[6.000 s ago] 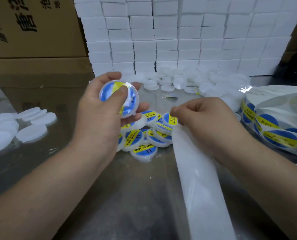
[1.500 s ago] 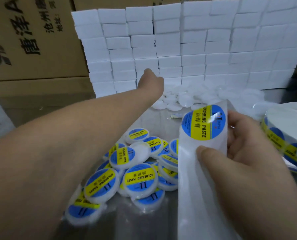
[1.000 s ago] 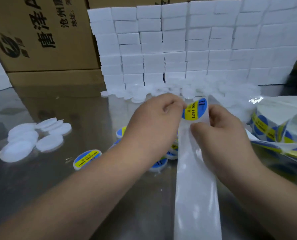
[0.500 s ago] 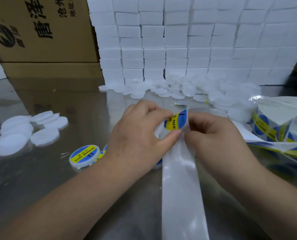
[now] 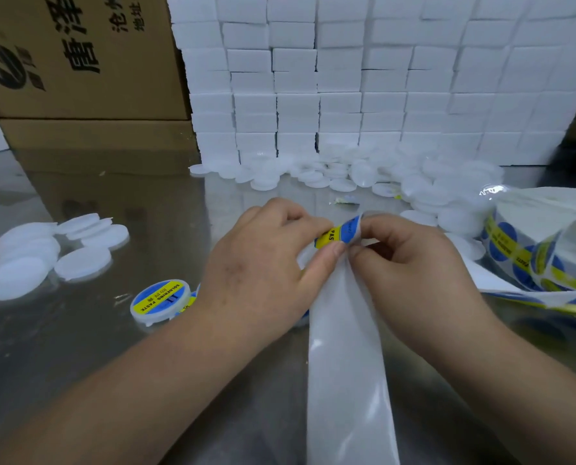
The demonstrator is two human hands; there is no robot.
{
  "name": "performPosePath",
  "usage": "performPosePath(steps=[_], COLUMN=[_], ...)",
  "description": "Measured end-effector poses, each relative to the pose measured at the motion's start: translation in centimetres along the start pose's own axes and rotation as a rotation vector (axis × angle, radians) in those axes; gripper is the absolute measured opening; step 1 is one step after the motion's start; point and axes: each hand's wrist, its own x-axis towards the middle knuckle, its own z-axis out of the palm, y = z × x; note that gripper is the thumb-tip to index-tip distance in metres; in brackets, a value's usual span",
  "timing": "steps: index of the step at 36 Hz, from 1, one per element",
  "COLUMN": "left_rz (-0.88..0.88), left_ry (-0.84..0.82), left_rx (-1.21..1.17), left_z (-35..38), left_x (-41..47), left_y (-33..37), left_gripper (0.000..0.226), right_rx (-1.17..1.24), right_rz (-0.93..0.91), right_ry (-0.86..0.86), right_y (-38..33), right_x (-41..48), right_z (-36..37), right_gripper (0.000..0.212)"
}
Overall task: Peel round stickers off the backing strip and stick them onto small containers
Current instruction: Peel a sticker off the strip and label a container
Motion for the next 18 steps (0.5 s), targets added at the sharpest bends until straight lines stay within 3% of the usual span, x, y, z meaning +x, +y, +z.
performPosePath(steps=[4, 10, 18], left_rz=[0.019, -0.043, 0.055], left_ry=[-0.042, -0.042, 0.047], left_rx=[0.039, 0.020, 0.105], left_z=[-0.17, 0.01, -0.18], left_x=[0.09, 0.08, 0.22], left_y=[-0.01, -0.25, -0.24], left_gripper=[0.047, 0.035, 0.038], right_rx=[-0.042, -0.108, -0.110], right_rz=[-0.022, -0.101, -0.109], right_ry=[-0.018, -0.065, 0.006], right_y=[0.08, -0.02, 0.16], right_x=[0.20, 0.04, 0.14], right_z=[-0.02, 0.06, 0.03], right_gripper=[0.017, 0.018, 0.027])
